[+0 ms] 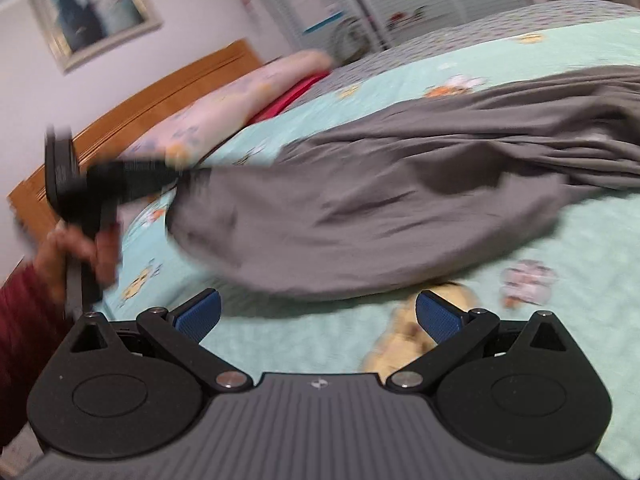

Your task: Fold clothes

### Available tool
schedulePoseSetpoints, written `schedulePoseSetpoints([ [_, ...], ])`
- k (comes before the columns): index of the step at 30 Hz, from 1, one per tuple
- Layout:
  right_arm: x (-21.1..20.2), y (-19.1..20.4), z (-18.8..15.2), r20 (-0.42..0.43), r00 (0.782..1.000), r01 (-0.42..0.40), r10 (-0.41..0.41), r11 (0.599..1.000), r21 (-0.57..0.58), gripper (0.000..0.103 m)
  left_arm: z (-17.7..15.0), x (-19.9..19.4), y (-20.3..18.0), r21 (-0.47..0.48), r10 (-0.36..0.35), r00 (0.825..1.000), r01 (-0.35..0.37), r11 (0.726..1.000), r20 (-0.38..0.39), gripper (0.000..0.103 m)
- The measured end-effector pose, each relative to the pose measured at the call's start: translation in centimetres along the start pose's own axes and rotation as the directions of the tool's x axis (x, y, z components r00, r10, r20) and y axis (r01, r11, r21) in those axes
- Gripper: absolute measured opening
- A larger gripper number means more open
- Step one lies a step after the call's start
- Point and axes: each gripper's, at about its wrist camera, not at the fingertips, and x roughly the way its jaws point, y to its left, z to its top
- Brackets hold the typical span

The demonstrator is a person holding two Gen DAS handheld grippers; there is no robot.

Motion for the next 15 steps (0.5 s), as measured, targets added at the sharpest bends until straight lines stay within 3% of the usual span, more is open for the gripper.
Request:
schedulePoseSetpoints([
  [4,3.7,1.9,1.9,-0.037,0.997,-0.065,0.064,0.998,-0.022,0.102,2.9,-1.6,0.2,0.071,0.015,0.994,-0.023,0.997,0.112,0.009],
  [8,7.2,2.7,3.0,-0.071,0.994,-0.081,0.082,0.997,0.006,0.102,2.1,-3.3,3.2,0.002,0.005,0.986,-0.005,1.000,0.167,0.009],
  [11,8.1,2.3,2.8,-0.106,0.991,-0.078,0.083,0.996,0.047,0.102,-1.4,-3.1,5.6,-0.051,0.034,0.996,-0.030,0.998,0.082,0.009],
  [15,6.1,0.2,1.7,-0.125,0.987,-0.082,0.096,0.991,0.110,0.102,-6.6,-2.8,8.2,-0.182,0.049,0.998,-0.053,0.982,-0.029,0.009],
])
